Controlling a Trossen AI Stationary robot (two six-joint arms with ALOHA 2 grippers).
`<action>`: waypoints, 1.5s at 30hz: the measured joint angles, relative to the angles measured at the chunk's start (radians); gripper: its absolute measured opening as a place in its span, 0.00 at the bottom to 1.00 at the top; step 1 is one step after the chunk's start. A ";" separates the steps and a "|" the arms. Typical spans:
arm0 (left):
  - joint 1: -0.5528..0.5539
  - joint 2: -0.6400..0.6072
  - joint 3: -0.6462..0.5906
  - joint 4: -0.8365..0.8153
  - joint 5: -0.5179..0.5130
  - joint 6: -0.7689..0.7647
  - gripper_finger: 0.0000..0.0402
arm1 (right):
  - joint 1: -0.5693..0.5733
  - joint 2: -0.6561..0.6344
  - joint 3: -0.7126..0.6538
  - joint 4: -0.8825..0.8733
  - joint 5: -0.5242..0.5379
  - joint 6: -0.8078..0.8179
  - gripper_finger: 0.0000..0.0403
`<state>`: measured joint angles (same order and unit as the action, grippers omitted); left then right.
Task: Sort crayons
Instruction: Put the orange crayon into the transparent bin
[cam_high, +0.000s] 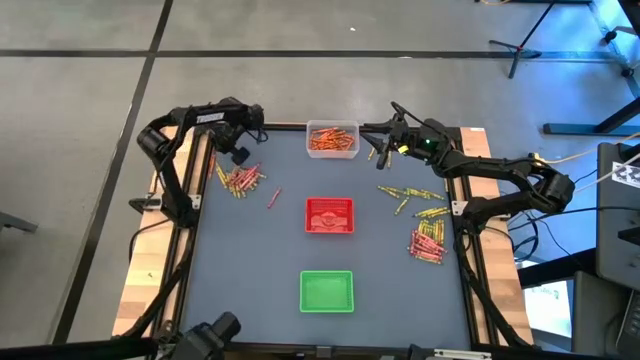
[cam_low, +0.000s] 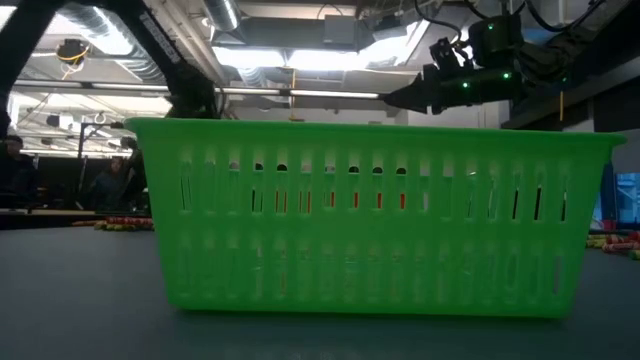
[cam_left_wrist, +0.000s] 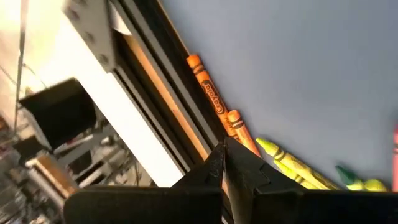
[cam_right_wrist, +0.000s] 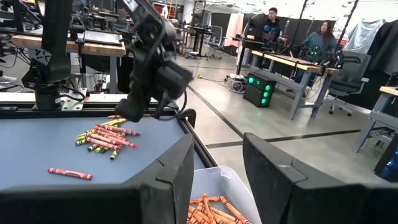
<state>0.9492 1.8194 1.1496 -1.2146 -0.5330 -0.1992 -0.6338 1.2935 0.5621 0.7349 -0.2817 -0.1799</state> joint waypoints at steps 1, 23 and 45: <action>-0.009 -0.023 0.000 0.009 -0.003 0.002 0.00 | 0.000 0.000 0.000 0.000 0.000 0.000 0.34; -0.103 -0.246 -0.291 0.224 0.044 -0.268 0.00 | 0.000 0.000 0.000 -0.037 0.000 -0.034 0.34; -0.031 0.135 -0.088 -0.008 -0.094 -0.373 0.00 | 0.000 0.000 0.000 -0.052 0.000 -0.035 0.34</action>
<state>0.9177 1.9539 1.0612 -1.2227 -0.6268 -0.5725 -0.6340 1.2938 0.5617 0.6824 -0.2817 -0.2153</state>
